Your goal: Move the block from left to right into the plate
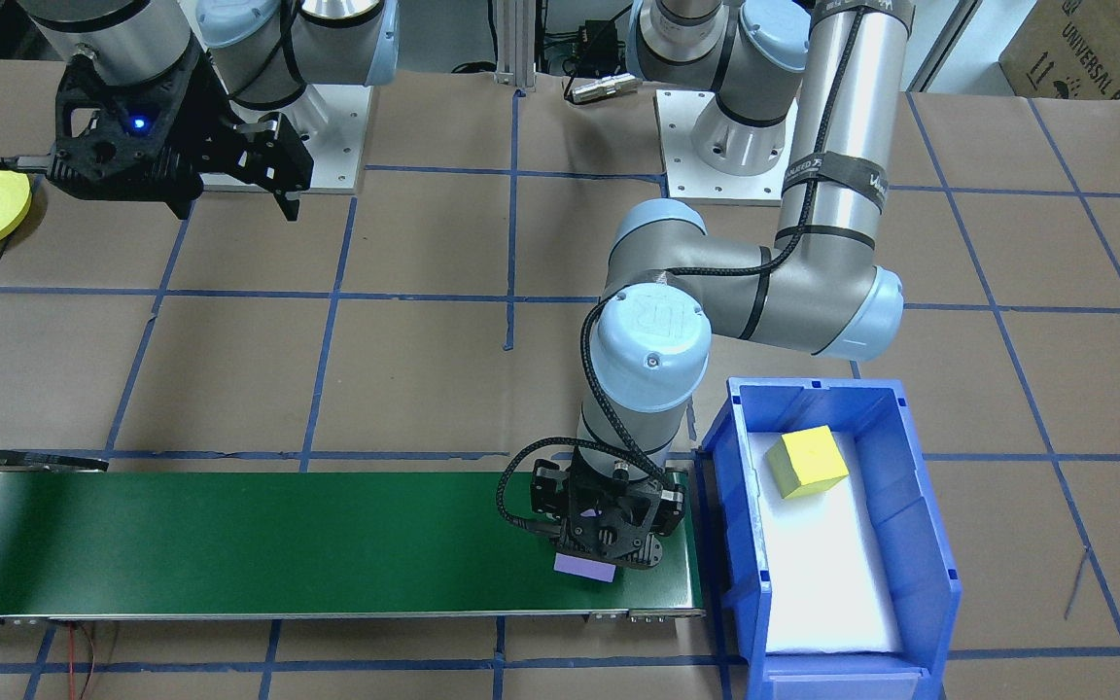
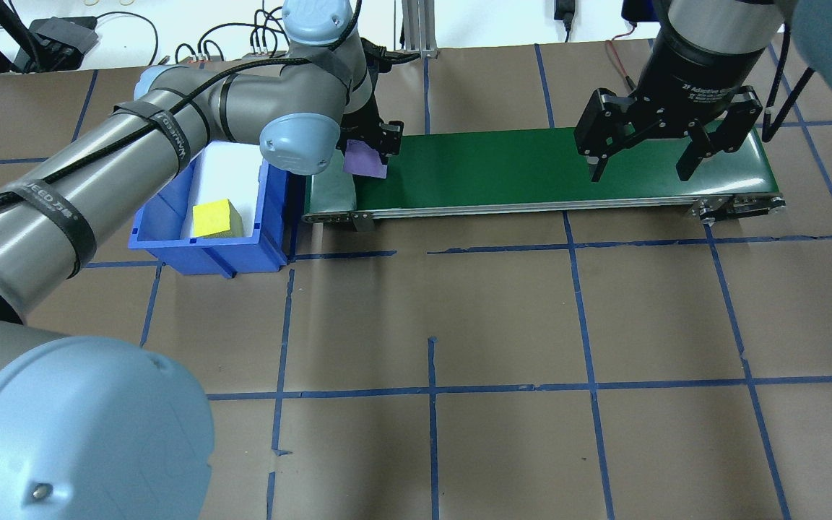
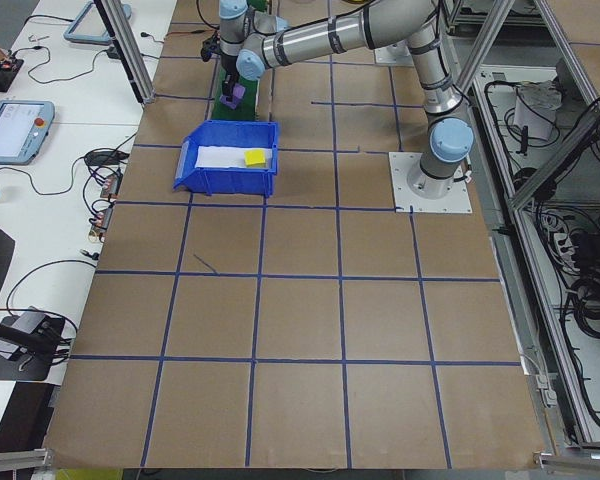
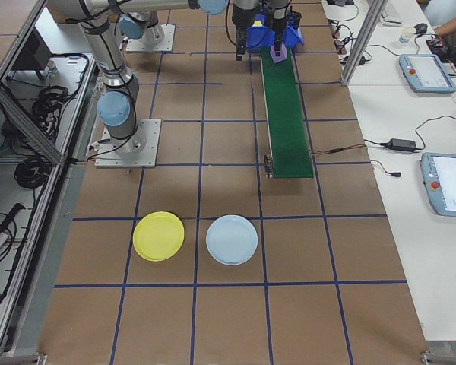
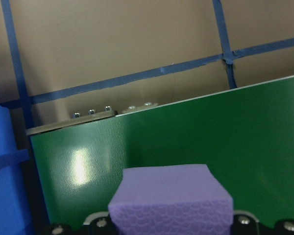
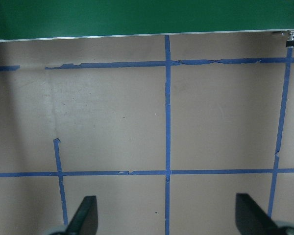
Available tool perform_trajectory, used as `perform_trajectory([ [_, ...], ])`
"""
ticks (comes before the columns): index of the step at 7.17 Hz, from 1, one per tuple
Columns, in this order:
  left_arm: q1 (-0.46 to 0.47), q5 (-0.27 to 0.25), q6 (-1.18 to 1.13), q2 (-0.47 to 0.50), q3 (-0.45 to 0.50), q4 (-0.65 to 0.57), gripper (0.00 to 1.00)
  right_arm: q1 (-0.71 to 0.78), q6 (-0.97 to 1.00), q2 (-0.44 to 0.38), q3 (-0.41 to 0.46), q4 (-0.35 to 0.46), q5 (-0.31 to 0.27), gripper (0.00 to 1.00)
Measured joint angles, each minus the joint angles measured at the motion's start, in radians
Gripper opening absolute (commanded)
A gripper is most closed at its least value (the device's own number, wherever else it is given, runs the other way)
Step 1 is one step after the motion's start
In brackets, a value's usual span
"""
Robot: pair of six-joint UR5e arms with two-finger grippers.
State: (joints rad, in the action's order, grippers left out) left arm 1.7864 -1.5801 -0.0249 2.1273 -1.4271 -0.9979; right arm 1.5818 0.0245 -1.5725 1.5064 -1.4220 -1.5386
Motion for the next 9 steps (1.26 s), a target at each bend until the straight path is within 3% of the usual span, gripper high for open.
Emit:
perform_trajectory([
  [3, -0.045, 0.007, -0.008, -0.096, 0.015, -0.025, 1.0, -0.001, -0.001, 0.0, 0.0, 0.0, -0.001, 1.0],
  [5, -0.192, 0.009, 0.001, -0.144, -0.008, -0.075, 1.0, -0.005, -0.004, 0.002, 0.002, -0.001, -0.001, 1.0],
  [7, -0.303, -0.001, 0.007, -0.156, -0.076, -0.084, 1.0, -0.069, -0.033, 0.005, -0.002, 0.0, 0.009, 1.0],
  [9, -0.366, -0.007, -0.002, -0.162, -0.159, -0.093, 1.0, -0.2, -0.114, 0.012, -0.02, -0.024, 0.062, 1.0],
])
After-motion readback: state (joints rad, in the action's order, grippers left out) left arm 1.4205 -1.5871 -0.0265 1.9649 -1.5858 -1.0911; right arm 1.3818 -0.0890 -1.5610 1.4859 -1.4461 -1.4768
